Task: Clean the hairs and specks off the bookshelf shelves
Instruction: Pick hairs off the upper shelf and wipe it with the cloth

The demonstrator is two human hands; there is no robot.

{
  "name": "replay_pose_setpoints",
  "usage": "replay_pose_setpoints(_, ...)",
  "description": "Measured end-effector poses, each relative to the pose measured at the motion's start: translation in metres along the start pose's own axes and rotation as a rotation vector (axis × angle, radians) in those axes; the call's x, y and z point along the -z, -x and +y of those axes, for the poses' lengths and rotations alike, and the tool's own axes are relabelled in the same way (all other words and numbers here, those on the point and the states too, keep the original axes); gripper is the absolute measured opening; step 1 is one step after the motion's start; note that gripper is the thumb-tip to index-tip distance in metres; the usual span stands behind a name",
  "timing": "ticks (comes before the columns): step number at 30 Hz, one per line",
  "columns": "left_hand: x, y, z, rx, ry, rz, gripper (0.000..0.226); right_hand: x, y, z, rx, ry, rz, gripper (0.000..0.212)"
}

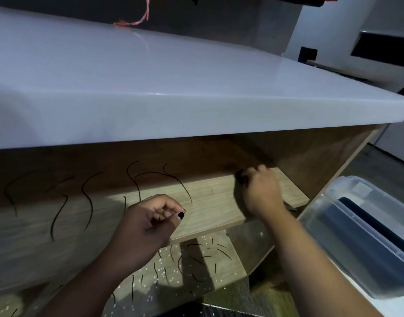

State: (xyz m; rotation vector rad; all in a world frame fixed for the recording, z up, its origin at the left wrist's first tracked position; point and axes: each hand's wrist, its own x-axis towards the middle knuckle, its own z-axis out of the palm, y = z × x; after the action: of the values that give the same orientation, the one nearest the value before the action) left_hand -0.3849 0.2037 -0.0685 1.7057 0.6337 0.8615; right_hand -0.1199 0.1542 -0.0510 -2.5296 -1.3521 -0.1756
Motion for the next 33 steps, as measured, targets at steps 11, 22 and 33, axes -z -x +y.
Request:
replay_pose_setpoints(11,-0.001,0.001,-0.002,0.018,-0.049,0.011,0.013,0.004,-0.014,0.028,-0.167,0.112,0.018,0.028)
replay_pose_setpoints(22,0.001,0.001,-0.004,-0.004,-0.072,0.026,0.013,0.000,0.060,-0.053,0.281,-0.051,0.037,0.033)
replay_pose_setpoints(33,0.001,0.003,0.000,-0.043,-0.095,0.082,0.015,0.016,0.011,0.031,-0.200,0.037,0.052,0.025)
